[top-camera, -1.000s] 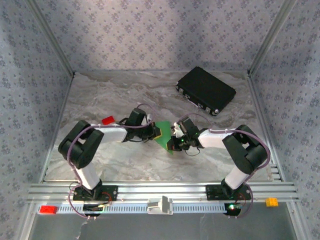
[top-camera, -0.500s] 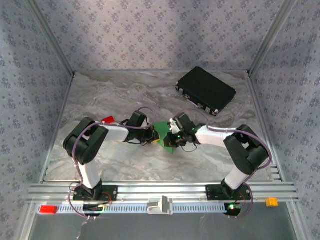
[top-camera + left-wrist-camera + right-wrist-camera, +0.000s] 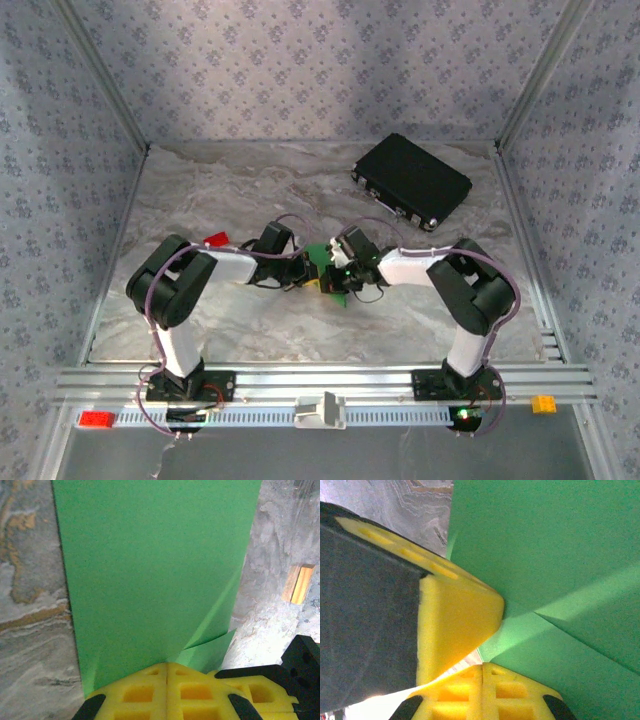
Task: Fold a paper plane with a square sheet of paper (pick it up from the middle)
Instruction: Third fold the triangle at the center of the table.
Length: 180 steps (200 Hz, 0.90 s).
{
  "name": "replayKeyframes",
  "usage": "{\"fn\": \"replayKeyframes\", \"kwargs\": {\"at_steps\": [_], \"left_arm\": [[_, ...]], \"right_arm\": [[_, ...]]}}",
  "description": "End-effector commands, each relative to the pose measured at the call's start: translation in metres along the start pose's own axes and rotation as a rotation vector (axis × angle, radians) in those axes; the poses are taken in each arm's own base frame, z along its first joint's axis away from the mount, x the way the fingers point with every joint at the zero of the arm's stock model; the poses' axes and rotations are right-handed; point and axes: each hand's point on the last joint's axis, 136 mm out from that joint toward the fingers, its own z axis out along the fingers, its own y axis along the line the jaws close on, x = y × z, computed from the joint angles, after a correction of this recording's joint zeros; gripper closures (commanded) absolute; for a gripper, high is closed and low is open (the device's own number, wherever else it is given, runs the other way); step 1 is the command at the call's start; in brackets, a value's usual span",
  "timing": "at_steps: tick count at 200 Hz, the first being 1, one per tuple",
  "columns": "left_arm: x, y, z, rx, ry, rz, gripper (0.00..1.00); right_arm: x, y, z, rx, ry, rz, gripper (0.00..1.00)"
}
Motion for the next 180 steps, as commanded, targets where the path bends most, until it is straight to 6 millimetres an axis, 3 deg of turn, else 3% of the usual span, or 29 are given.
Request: {"fn": "replayKeyframes", "kwargs": {"at_steps": [1, 72, 104, 138, 180], "left_arm": [[0.013, 0.044, 0.002, -0.123, 0.031, -0.067, 1.0], [0.013, 0.043, 0.001, -0.111, 0.022, -0.078, 1.0], [0.01, 0.037, -0.002, -0.098, 0.011, -0.073, 1.0], [0.009, 0.037, -0.001, -0.1, 0.012, -0.074, 1.0], [0.01, 0.04, -0.001, -0.105, 0.014, -0.079, 1.0]], "right_arm": [[0.025, -0.02, -0.006, 0.061, 0.058, 0.021, 0.95], [0.043, -0.025, -0.033, 0.048, 0.06, 0.032, 0.92], [0.025, -0.005, -0.048, 0.005, -0.003, -0.012, 0.91], [0.016, 0.006, -0.039, -0.025, 0.01, -0.027, 0.91], [0.033, -0.013, -0.022, 0.004, 0.071, 0.005, 0.9]]}}
